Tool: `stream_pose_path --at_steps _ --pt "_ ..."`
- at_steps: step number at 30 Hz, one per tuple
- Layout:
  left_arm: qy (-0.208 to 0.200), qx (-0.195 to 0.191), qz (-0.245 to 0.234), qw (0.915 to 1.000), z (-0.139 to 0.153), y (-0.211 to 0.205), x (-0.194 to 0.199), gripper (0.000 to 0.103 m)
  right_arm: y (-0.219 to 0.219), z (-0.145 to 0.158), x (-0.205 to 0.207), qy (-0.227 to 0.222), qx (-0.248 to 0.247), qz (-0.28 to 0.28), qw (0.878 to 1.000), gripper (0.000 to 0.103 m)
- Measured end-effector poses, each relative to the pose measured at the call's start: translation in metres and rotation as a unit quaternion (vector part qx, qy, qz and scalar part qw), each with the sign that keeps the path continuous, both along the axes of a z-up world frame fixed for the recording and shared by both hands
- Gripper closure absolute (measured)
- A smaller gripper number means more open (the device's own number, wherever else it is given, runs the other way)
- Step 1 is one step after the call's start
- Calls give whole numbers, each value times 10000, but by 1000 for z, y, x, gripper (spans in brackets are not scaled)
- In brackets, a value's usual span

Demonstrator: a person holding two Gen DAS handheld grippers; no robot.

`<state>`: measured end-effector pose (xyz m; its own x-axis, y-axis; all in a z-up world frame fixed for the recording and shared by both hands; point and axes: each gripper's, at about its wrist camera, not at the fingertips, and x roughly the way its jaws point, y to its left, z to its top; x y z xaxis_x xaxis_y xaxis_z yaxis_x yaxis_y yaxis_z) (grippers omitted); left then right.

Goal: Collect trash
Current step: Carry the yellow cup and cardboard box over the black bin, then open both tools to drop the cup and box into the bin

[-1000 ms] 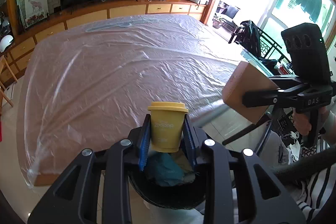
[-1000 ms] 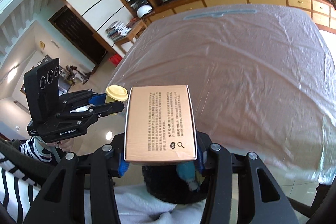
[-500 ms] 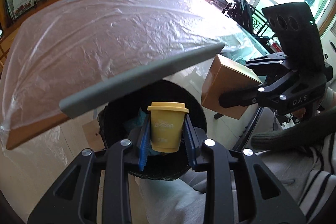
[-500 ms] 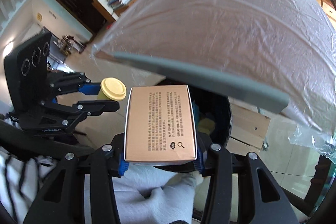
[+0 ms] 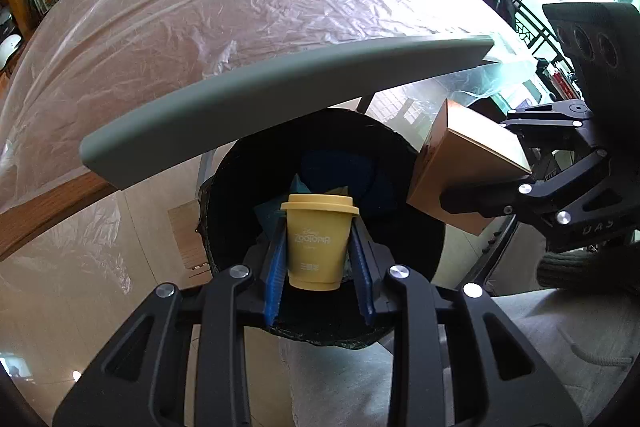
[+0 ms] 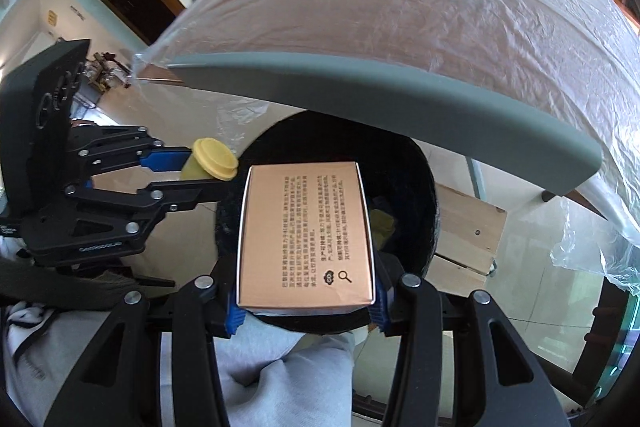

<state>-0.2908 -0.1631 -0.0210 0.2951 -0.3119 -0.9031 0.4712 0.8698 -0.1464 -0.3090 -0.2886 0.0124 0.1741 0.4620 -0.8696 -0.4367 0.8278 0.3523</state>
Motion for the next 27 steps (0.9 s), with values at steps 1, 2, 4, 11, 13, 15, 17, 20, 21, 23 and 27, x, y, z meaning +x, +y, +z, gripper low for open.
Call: stream_pose_path --at_steps 1,2,4,11,13,15,17,20,21,23,27 --pt "11 25 16 10000 -3 0 2 71 0 -3 1 -7 -44 -11 10000 57" --pt "18 62 32 10000 -6 0 3 71 1 -7 3 -12 -101 -19 9999 57" --pt "31 121 50 9999 -10 -2 6 71 2 -12 5 4 -131 -11 9999 57" --pt "81 235 83 9997 -21 -6 12 71 5 -26 10 61 -263 -12 9996 57" --pt "92 258 119 9996 -24 -6 14 71 5 -28 11 77 -293 1 9995 57" --pt "90 265 137 9995 -25 -7 16 71 5 -29 11 70 -353 24 9993 57" --pt "65 213 112 9997 -23 -7 16 71 7 -27 10 32 -403 51 9992 55" --pt "-5 230 192 9996 -16 -8 12 35 3 -23 10 8 -419 -5 9991 37" --pt "-10 242 236 9994 -15 -6 11 32 0 -20 9 -10 -393 -41 9992 33" --pt "75 225 278 9993 -15 -4 13 32 -4 -15 8 -9 -361 -52 9993 32" --pt "135 -13 290 9995 4 4 11 32 -16 4 5 18 -253 -38 9997 32"
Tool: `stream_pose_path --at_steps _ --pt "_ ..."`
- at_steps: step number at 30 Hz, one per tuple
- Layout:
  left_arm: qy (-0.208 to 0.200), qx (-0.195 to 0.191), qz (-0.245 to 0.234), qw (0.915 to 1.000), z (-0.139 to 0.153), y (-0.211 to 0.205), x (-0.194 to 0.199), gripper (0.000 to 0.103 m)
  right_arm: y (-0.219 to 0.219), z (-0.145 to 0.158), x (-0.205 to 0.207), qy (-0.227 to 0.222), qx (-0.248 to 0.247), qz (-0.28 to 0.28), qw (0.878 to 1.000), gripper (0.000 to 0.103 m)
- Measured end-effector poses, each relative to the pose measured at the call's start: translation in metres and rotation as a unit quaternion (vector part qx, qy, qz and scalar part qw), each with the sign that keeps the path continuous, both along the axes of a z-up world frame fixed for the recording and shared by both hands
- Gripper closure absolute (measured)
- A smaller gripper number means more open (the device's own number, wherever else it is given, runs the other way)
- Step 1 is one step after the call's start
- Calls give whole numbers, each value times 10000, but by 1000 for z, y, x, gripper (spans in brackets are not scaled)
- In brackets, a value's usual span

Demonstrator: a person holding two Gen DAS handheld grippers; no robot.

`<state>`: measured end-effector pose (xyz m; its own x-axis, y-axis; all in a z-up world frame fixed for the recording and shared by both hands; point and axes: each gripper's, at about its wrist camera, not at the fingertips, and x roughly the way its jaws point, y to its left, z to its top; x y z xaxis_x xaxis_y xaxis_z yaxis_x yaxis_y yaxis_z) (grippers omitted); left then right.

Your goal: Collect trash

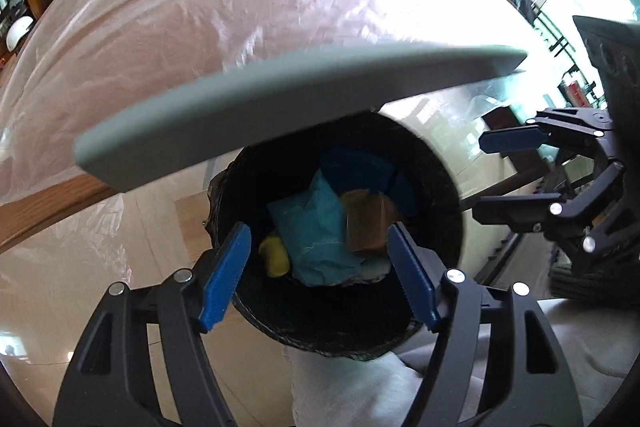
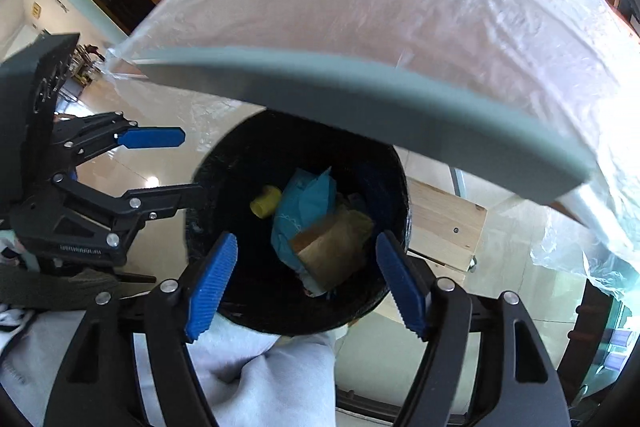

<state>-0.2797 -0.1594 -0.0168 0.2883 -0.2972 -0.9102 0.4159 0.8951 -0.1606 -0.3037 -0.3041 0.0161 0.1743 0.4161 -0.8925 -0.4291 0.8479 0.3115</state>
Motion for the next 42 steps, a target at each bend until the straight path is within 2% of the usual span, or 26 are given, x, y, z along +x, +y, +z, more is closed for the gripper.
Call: stream_pose_path --at_steps 2,4,5,6,7,10,13,15,18,21,23,30,38,41,42 --pt "-107 -210 -37 9997 21 5 1 32 -11 25 0 -126 244 -1 9996 29" --pt "-341 -373 -63 9987 46 6 6 29 -22 53 3 -477 382 -67 9981 17" --pt "-512 -432 -52 9977 59 9 10 25 -29 68 9 -699 380 -175 9967 14" --pt "-748 -490 10 9960 74 13 17 14 -37 81 19 -921 330 -342 9946 10" --pt "-961 -507 109 9940 85 17 23 9 -45 89 28 -1089 284 -509 9923 5" --pt "-1635 -446 615 9836 111 35 59 5 -78 109 73 -1662 166 -1306 9773 4" --pt "-2016 -103 1184 9722 112 55 108 5 -108 107 130 -2078 -180 -1927 9588 4" --pt "-1936 -11 1593 9681 101 74 150 5 -120 95 164 -2118 -471 -2115 9530 4" --pt "-1743 16 1996 9643 86 95 197 5 -138 69 218 -1869 -748 -2244 9535 4" --pt "-1610 -24 2352 9585 71 118 241 5 -152 53 251 -1752 -796 -2414 9512 4" --pt "-1541 10 2406 9583 61 127 258 5 -162 47 262 -1714 -884 -2507 9487 4" --pt "-1409 198 2334 9619 39 145 294 5 -185 36 284 -1600 -928 -2614 9473 4" --pt "-1333 250 2343 9627 28 150 318 5 -182 29 292 -1545 -929 -2604 9485 4" --pt "-1261 341 2299 9644 22 148 321 5 -181 29 296 -1533 -1077 -2581 9478 4" --pt "-1266 382 2280 9646 23 146 321 5 -176 28 297 -1528 -1259 -2552 9464 4"
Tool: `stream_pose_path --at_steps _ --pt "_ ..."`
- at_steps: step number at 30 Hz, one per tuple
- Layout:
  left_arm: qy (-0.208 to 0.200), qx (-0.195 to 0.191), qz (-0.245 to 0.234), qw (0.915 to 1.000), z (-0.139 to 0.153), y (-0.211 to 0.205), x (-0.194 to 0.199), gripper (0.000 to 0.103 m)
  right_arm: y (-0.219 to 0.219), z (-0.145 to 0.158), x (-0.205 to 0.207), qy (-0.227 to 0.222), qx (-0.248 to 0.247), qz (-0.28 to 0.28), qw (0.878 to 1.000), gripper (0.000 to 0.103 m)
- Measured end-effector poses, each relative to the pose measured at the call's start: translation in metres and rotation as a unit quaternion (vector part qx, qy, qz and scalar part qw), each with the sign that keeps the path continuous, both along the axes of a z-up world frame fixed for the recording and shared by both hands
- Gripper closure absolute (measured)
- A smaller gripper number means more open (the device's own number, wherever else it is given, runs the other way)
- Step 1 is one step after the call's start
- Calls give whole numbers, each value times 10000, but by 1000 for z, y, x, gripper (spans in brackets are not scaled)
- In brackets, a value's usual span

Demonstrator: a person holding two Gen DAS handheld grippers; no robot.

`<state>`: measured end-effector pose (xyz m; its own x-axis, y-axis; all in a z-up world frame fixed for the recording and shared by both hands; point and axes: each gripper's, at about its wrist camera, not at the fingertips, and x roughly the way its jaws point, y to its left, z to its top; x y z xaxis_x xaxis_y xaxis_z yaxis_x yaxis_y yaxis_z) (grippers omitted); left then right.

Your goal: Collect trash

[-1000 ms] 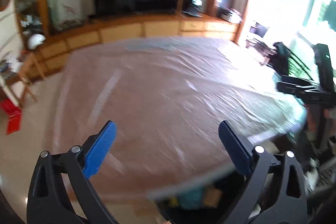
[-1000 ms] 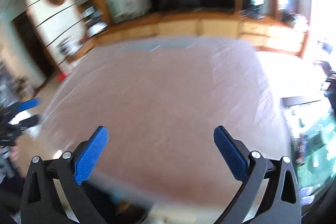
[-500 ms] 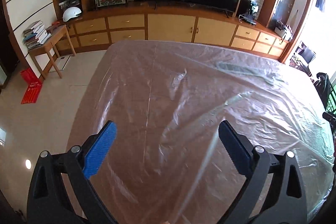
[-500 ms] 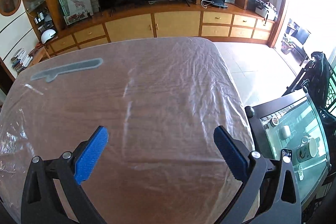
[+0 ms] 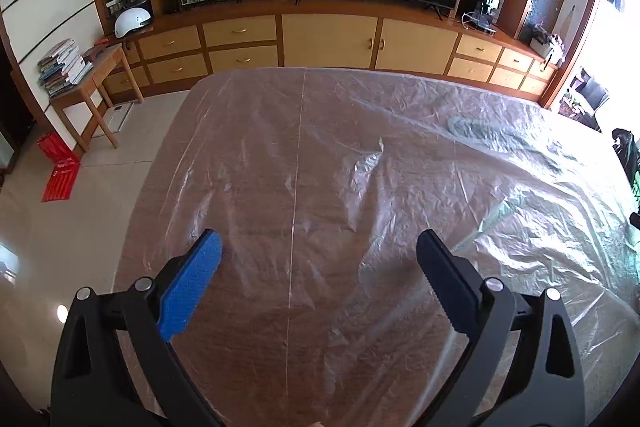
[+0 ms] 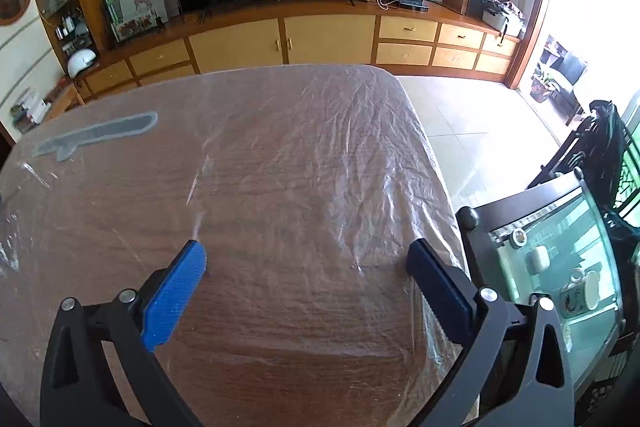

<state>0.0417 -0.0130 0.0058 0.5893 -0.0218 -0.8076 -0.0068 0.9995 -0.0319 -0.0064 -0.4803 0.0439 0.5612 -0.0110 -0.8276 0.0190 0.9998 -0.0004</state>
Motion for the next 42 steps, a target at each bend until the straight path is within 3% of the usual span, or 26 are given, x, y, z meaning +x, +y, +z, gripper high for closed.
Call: stream_pose_path --at_steps 5,42 --pt "85 148 59 9998 -1 -2 7 2 3 2 0 -1 5 8 10000 4" --pt "93 128 116 9998 -1 1 7 1 3 2 0 -1 8 8 10000 4"
